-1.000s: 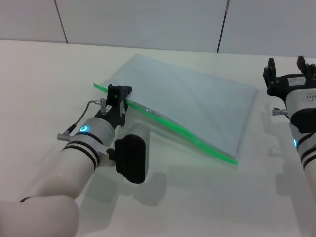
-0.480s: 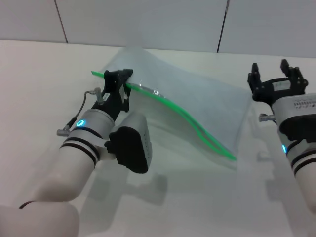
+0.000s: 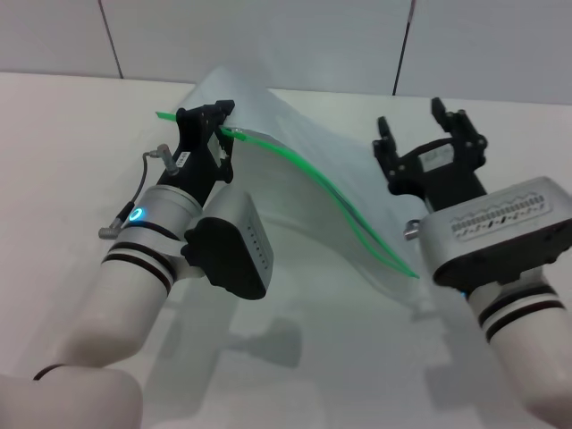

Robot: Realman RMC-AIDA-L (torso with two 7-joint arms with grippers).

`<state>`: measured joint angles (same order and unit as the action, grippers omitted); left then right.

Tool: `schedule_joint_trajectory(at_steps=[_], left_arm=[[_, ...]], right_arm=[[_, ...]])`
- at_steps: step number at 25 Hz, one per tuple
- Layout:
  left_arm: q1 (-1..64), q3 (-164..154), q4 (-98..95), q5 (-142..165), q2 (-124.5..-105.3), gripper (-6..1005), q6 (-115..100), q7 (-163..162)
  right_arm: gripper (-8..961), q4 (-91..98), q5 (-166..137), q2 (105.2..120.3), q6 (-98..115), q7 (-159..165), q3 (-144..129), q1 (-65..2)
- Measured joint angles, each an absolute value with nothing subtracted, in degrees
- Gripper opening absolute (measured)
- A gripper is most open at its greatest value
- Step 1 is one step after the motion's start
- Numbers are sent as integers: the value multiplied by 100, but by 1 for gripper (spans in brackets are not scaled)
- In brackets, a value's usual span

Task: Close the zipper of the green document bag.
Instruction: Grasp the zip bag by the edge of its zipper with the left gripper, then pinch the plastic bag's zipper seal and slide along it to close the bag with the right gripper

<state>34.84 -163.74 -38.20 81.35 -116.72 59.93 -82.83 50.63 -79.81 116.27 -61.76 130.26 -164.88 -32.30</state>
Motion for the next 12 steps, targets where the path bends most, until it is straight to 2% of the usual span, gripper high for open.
schedule_joint_trajectory(at_steps=[12], left_arm=[[3498,-16374,-3784,8139,-11655,55,6001,-8300]], right_arm=[[665,5520,-8633,11610,-6050,12784,-16497,-3117]])
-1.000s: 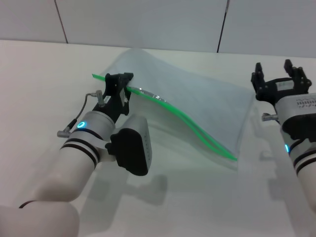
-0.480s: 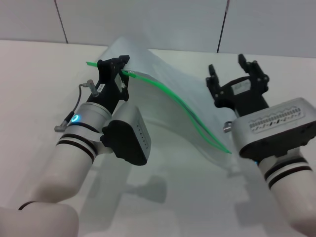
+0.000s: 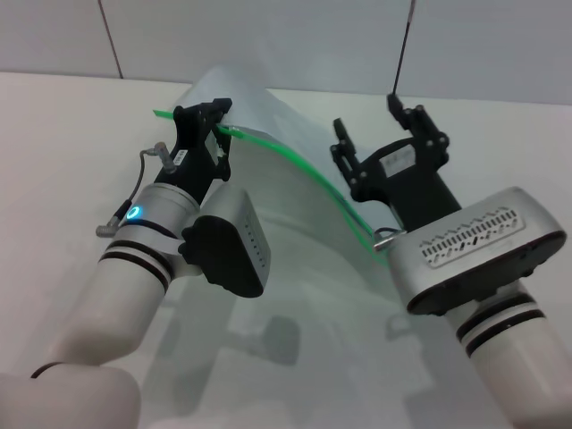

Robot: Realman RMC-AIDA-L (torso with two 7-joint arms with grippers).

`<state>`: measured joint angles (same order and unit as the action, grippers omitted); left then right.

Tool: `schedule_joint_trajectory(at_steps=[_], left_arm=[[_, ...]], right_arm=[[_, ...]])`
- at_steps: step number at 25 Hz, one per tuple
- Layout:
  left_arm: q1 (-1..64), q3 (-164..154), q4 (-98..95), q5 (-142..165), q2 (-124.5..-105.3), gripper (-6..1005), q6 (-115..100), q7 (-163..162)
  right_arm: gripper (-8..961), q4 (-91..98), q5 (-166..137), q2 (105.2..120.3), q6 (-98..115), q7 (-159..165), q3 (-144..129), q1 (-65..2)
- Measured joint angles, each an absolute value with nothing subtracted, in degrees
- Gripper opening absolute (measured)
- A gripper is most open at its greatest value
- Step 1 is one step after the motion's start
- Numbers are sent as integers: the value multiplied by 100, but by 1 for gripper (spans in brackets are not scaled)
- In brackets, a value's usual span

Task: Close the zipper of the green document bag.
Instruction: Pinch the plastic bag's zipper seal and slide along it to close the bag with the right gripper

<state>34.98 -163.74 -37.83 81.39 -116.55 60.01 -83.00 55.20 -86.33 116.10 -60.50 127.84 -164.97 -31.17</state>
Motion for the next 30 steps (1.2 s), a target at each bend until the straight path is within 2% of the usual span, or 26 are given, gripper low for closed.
schedule_joint_trajectory(at_steps=[30], left_arm=[[3436,-16374,-3847,9021,-11680,56,6116,-8244]], right_arm=[[663,5444,-9509,11601,-5019,12800,-16488,-3261]])
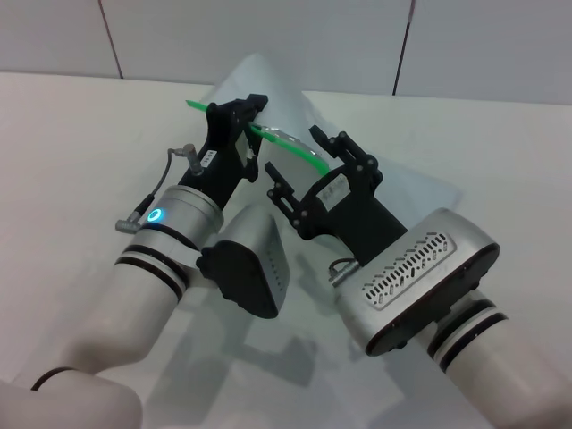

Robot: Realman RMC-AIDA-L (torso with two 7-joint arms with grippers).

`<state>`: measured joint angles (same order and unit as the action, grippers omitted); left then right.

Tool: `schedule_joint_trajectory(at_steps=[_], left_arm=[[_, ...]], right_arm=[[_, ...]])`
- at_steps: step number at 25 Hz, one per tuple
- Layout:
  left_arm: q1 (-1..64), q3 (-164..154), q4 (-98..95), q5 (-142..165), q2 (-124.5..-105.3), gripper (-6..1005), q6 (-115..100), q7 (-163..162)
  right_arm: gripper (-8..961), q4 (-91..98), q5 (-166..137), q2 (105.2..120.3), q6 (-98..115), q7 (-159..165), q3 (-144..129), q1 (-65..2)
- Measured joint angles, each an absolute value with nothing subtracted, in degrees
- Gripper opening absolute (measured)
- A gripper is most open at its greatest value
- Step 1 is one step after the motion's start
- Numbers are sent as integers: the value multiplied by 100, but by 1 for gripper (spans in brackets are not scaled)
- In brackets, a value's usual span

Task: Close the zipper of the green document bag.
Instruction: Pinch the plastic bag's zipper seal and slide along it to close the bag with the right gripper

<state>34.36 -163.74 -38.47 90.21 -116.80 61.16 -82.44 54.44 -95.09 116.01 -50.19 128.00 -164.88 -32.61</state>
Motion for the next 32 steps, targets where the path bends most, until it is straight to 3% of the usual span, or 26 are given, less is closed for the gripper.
schedule_joint_trajectory(at_steps=[12,17,32], left_arm=[[3372,-16374,-3909,9289,-11680,56,6144,-8238],[3364,-16374,-3929,9354,-11682,57,6144,-8236],[3313,-16374,-3981,9480,-11680,57,6133,-8231]], right_arm=[[662,5386,-9510,11601,-5002,12793,-16488,-3322],[572,5370,-9510,11601,-5001,12791,-16488,-3322],[533,5311,-9509,11610,-5044,12788,-16488,-3323]])
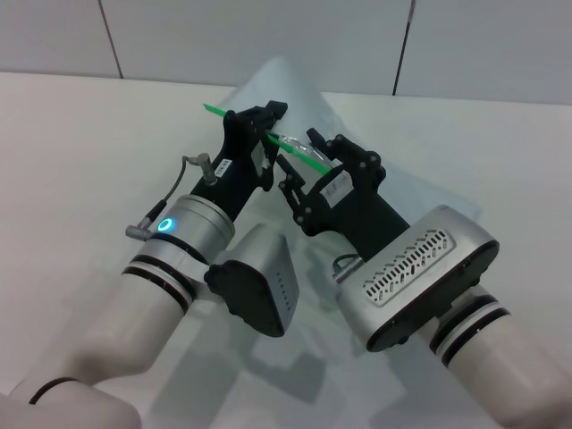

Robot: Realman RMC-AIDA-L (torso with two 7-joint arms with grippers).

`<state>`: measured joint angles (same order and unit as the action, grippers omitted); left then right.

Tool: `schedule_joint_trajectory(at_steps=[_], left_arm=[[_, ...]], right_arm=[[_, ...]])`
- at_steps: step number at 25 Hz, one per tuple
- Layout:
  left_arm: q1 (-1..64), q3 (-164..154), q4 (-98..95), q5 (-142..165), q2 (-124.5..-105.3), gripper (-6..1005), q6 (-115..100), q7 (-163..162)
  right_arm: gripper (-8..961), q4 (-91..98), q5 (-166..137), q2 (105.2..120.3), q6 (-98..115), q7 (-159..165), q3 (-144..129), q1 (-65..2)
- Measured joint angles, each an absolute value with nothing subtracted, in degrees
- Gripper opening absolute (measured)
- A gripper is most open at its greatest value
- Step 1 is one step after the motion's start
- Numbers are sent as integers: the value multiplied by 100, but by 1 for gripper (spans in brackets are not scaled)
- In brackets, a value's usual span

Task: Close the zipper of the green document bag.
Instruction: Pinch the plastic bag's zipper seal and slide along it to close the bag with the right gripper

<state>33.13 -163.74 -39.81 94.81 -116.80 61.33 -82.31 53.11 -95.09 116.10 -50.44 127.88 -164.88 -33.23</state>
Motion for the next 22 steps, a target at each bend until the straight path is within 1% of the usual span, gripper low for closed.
schedule_joint_trajectory(at_steps=[4,10,22], left_arm=[[3311,-16374,-3981,9483,-11680,57,6109,-8136],[3304,-16374,-3981,9534,-11680,58,6104,-8130],[3304,-16374,-3981,9538,-11680,58,6096,-8107]], right_arm=[[522,5308,-9509,11610,-5050,12787,-16488,-3323],[423,5308,-9512,11610,-5053,12787,-16488,-3323],[412,5308,-9573,11610,-5063,12787,-16488,-3322]])
